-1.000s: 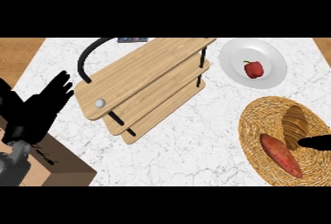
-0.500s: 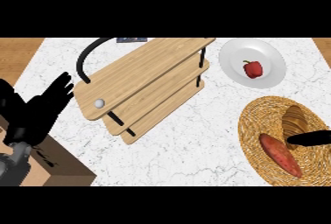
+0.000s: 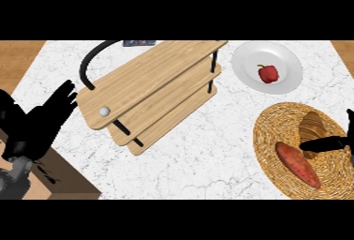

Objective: Pick the croissant from the placemat and place it in the tiered shelf

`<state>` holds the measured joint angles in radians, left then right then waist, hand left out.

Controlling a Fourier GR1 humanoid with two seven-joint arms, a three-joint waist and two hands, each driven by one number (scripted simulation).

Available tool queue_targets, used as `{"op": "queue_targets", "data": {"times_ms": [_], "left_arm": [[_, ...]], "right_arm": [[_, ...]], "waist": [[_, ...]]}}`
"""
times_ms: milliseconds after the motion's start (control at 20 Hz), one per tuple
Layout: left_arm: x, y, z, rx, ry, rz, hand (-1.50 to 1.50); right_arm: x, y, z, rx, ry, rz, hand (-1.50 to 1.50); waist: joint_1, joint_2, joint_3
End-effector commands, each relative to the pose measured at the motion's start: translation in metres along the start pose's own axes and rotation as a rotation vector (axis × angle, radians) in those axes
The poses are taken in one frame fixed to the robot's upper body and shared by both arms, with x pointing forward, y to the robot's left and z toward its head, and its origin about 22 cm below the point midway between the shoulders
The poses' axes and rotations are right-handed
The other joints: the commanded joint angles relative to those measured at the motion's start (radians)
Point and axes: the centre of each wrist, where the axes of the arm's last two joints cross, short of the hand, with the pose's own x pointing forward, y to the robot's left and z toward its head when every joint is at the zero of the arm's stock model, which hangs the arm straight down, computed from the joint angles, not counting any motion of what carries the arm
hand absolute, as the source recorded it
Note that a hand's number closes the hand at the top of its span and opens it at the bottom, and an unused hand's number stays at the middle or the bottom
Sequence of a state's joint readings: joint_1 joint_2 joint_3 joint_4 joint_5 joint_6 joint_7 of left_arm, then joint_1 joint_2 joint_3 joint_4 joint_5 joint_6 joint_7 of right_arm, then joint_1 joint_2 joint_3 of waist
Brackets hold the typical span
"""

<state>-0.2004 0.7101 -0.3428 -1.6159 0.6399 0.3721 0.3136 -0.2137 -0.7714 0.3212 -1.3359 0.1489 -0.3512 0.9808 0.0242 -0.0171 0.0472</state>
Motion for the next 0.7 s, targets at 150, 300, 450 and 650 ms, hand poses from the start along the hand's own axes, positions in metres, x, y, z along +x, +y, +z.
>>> {"op": "queue_targets", "data": {"times_ms": [150,300,450,650], "left_arm": [[-0.071,-0.015,0.002,0.039,0.157,0.056,0.00],[-0.068,-0.014,0.007,0.036,0.162,0.058,0.00],[-0.065,-0.003,0.009,0.039,0.165,0.038,0.00],[-0.073,-0.002,0.009,0.052,0.165,0.048,0.00]], "right_arm": [[0.007,0.020,-0.004,-0.022,-0.030,-0.024,-1.50],[0.000,0.036,-0.010,-0.022,-0.029,-0.022,-1.50],[-0.004,0.039,-0.007,0.153,-0.071,0.135,1.50],[0.014,0.045,-0.005,0.147,-0.161,0.100,1.50]], "waist": [[-0.010,0.032,-0.049],[-0.002,0.032,-0.047],[0.007,0.033,-0.048],[0.005,0.032,-0.048]]}}
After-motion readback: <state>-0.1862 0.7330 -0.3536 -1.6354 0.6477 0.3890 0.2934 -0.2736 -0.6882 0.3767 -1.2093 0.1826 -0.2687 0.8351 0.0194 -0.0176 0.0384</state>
